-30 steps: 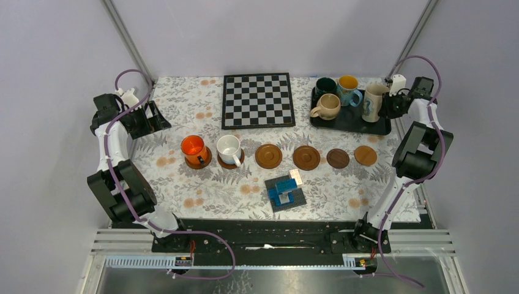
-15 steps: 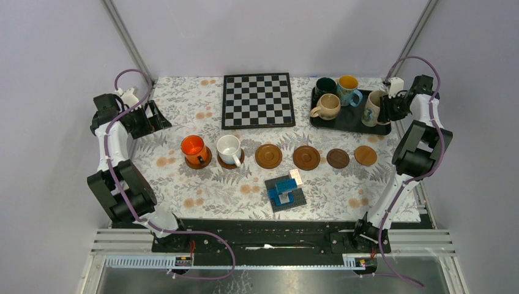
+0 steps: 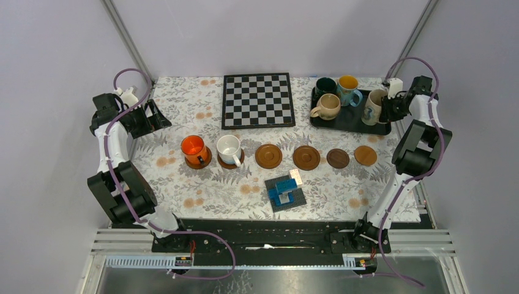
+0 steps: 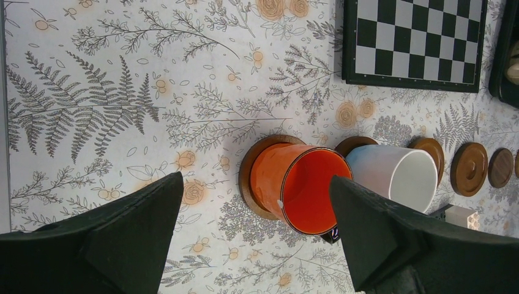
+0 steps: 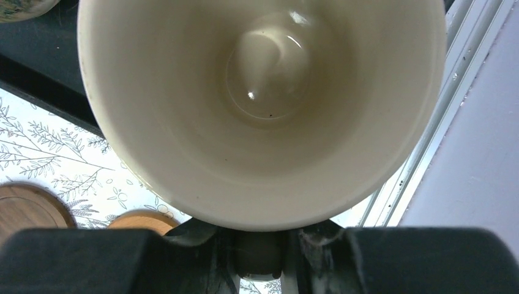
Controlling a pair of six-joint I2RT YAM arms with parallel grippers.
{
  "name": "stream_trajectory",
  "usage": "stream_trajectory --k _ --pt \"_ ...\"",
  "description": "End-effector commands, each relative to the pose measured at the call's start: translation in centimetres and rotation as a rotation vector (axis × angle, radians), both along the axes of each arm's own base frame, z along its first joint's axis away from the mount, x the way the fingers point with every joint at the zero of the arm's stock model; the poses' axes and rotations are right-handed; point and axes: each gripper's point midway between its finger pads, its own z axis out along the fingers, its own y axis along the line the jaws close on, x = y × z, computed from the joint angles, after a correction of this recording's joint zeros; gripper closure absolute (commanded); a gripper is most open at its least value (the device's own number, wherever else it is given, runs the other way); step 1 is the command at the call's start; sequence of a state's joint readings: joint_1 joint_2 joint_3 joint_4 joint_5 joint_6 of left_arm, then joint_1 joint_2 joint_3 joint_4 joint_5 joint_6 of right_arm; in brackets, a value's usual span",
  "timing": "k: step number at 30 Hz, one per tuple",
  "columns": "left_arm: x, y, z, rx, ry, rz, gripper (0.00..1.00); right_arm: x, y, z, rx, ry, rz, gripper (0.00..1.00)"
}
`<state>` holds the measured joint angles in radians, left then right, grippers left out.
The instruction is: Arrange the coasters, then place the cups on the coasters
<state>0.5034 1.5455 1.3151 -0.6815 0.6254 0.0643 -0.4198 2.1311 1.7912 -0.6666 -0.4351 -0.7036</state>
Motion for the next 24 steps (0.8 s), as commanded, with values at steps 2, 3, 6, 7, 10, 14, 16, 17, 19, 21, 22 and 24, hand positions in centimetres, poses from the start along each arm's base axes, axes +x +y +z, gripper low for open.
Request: stream_trajectory --k 2,3,6,7,10,14,16,17,19,21,22,24 --pt "0.4 -0.1 1.7 0.007 -0.072 -0.012 0.01 1.2 0.9 3.1 0.024 -0.133 -0.029 1.0" --pt "0.4 -0.2 1.7 0.008 -0.072 -0.012 0.01 1.3 1.1 3.6 0.031 -0.159 -0.035 1.0" --pt "0.4 -0.1 1.9 0.013 -0.075 -0.011 0.01 1.8 1.4 5.7 0.046 -0.246 -0.071 1.0" --pt "0.4 -0.1 2.0 0.016 -0.078 -0.011 0.01 1.9 1.5 6.4 0.052 -0.269 -0.082 1.0" --pt "0.4 -0.1 2.0 0.018 -0.08 -0.011 0.01 2.1 2.0 8.0 0.083 -0.328 -0.102 1.0" --pt "0.3 0.0 2.1 0.027 -0.082 -0.011 0.01 2.4 2.5 10.0 0.115 -0.375 -0.117 1.0" --pt "0.3 0.0 2.1 0.032 -0.083 -0.013 0.01 2.5 2.4 11.4 0.115 -0.402 -0.122 1.0" --pt "0.2 0.0 2.1 0.035 -0.082 -0.013 0.01 2.4 2.6 12.2 0.117 -0.414 -0.116 1.0" --pt "0.0 0.1 2.1 0.043 -0.077 -0.013 0.01 2.4 3.1 14.7 0.121 -0.453 -0.098 1.0" --pt "-0.2 0.0 1.9 0.047 -0.072 -0.015 0.01 2.2 3.7 16.8 0.143 -0.487 -0.094 1.0" --pt "-0.3 0.0 1.7 0.047 -0.069 -0.016 0.01 2.1 3.9 17.6 0.148 -0.5 -0.09 1.0" --pt "-0.5 -0.1 1.5 0.045 -0.064 -0.018 0.01 1.8 4.7 18.6 0.161 -0.515 -0.08 1.0"
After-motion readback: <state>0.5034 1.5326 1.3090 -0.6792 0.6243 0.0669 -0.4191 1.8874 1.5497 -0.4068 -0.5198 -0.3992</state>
